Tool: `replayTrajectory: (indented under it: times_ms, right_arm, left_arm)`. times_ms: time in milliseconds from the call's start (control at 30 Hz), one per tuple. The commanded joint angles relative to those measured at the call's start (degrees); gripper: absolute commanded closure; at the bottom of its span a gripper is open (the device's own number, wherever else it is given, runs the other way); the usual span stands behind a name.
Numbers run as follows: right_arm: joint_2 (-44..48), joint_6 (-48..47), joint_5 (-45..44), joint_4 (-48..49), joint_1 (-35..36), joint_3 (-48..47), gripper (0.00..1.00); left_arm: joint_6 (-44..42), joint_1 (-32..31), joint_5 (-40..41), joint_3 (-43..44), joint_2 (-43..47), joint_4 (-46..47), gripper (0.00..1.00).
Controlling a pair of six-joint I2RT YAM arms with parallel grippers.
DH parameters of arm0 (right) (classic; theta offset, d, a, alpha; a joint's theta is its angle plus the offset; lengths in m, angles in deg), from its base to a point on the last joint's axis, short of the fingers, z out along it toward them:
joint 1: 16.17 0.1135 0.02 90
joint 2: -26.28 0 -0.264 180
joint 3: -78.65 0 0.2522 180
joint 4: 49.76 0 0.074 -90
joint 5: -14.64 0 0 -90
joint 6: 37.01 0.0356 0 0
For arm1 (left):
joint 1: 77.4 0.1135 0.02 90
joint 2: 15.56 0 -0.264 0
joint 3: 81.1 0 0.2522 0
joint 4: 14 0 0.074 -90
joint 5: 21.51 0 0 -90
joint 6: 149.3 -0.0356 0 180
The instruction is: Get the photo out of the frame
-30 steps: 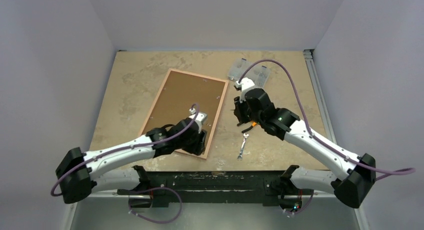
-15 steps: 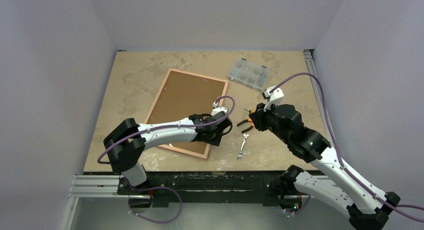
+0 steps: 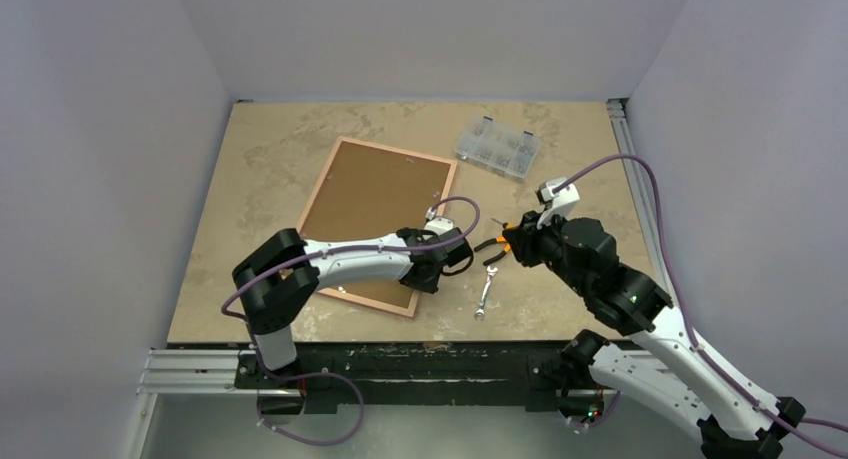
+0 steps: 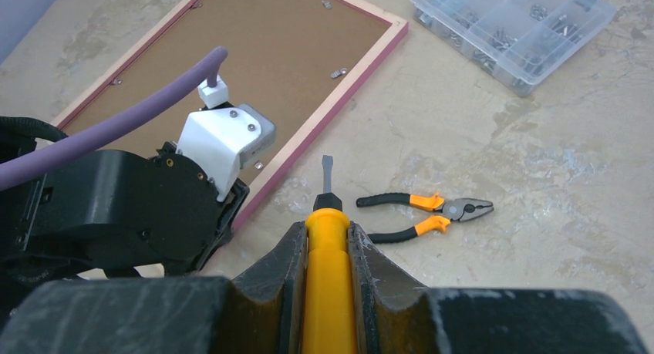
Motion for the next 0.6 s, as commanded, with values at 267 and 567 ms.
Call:
replayTrajectory:
  times_ms: [267, 567]
  right_arm:
    - [2.39, 1.17, -0.09, 2.14, -0.13, 0.86, 1.00]
    - [1.50, 1.30, 1.16, 3.01, -0.11, 1.22, 1.00]
  left_arm:
    - [4.76, 0.93, 0.10, 4.13, -5.68, -1.76, 0.93]
    - [14.53, 7.94, -2.84, -4.75, -2.04, 2.24, 1.00]
